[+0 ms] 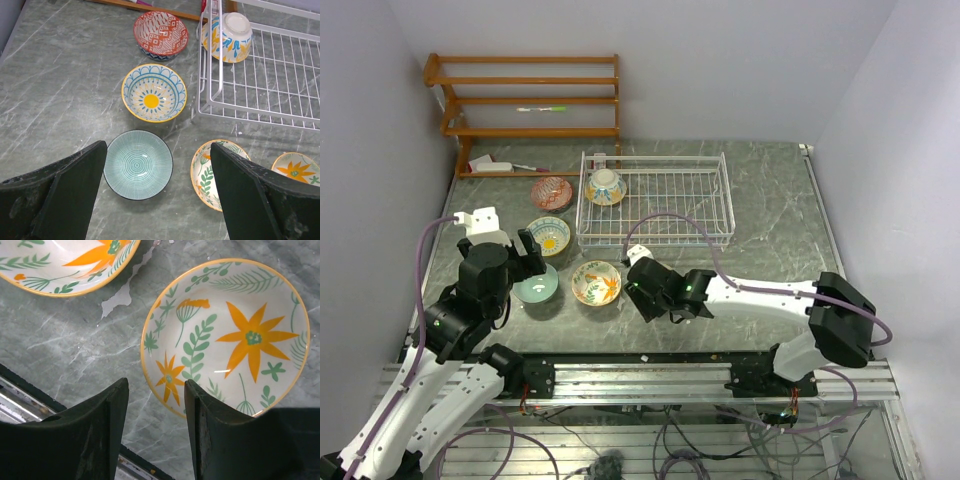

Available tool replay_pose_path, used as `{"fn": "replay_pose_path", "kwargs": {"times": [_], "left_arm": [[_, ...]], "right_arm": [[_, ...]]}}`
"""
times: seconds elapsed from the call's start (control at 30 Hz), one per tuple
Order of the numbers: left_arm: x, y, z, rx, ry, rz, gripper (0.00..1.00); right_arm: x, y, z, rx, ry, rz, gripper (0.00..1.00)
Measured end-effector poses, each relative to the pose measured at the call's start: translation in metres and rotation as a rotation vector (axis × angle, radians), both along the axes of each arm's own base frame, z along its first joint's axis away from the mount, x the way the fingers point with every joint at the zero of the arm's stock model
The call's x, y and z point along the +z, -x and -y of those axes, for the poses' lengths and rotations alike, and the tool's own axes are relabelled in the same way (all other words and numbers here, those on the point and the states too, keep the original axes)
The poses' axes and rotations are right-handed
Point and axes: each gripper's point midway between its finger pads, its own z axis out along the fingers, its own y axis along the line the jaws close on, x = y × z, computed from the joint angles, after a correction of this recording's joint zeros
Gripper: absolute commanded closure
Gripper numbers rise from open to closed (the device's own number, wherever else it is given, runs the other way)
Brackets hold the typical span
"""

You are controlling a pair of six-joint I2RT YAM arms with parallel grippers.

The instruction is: Load the bowls into the dish rack

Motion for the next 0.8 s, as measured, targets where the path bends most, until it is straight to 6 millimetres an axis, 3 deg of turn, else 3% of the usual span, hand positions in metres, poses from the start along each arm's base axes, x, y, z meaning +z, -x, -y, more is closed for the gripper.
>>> {"fn": "replay_pose_path", "kwargs": {"times": [0.1,0.33,0.5,0.67,0.8], "left_arm": [[0.000,0.000,0.000,0.000,-0.001,-0.001,0.04],[-0.001,-0.001,0.000,0.000,-0.003,-0.005,0.05],[-0.001,-0.001,0.000,0.000,-0.003,-0.005,0.05],[-0.002,-0.001,0.001,0.000,-0.005,-0.008,0.05],[-0.002,-0.001,0.001,0.000,-0.005,-0.009,0.05]], "right_arm": [[-0.008,-0.001,-0.001,0.003,0.018,-0.003,0.54],[-0.021,-0.010,0.000,-0.008,0.067,0.025,0.99],[-0.003,-0.023,0.003,-0.041,0.073,0.089,1.00],[0.017,-0.017,-0.005,-0.026,0.012,0.052,1.00],[0.066,-0.020,-0.024,0.003,-0.184,0.010,1.00]]}}
